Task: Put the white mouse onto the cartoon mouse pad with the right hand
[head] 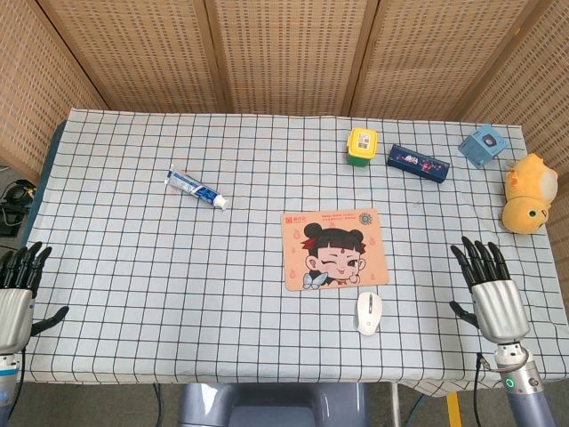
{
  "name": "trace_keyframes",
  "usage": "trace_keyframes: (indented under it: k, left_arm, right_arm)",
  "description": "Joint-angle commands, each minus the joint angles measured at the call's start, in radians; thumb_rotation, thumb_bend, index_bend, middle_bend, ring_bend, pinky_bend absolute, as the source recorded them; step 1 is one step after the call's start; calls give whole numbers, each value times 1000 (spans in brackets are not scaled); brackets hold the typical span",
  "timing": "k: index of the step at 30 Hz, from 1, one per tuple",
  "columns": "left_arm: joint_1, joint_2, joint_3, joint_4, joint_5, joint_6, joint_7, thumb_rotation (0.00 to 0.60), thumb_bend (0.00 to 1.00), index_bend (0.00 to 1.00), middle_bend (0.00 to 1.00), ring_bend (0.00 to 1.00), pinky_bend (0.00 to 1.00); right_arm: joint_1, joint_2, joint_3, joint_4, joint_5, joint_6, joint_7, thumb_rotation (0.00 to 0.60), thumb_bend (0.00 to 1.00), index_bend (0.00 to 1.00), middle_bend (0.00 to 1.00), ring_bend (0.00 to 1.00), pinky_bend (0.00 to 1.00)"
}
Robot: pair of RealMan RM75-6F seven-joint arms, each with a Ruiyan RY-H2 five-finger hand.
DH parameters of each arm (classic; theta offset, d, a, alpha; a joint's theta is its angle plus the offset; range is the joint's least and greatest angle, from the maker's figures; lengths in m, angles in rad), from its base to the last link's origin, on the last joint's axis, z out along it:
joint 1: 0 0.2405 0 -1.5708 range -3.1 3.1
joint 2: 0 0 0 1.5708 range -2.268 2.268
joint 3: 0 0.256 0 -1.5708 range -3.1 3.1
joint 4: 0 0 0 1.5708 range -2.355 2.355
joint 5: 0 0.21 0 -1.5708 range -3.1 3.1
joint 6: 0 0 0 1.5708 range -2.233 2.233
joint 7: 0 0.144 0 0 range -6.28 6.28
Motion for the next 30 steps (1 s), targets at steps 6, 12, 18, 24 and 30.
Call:
trace_keyframes:
  k: [6,12,18,24,30]
  left_arm:
    - [2,3,-1,0,-1,3,-9,600,40,0,0,0,0]
    - [-1,3,-1,2,0,-1,-10,600,41,0,0,0,0]
    - [-1,3,-2,2,-3,-1,-10,600,41,0,0,0,0]
    - [2,7,-2,0,-2,4,-13,600,41,0,0,0,0]
    - [2,8,-4,3,-3,6,-18,600,41,0,0,0,0]
  right_arm:
    - [4,0,-7,7,-7,-9,10,600,132,90,0,0,0]
    - [9,-2,-11,16,-20,-9,20,600,132,91,0,0,0]
    - [11,3,-18,22,-29,-13,35,600,132,94,0,0,0]
    - [15,5,-27,32,-50,-5,55,600,132,104,0,0,0]
    - [24,4,-33,47,-65,-7,74,600,133,118,0,0,0]
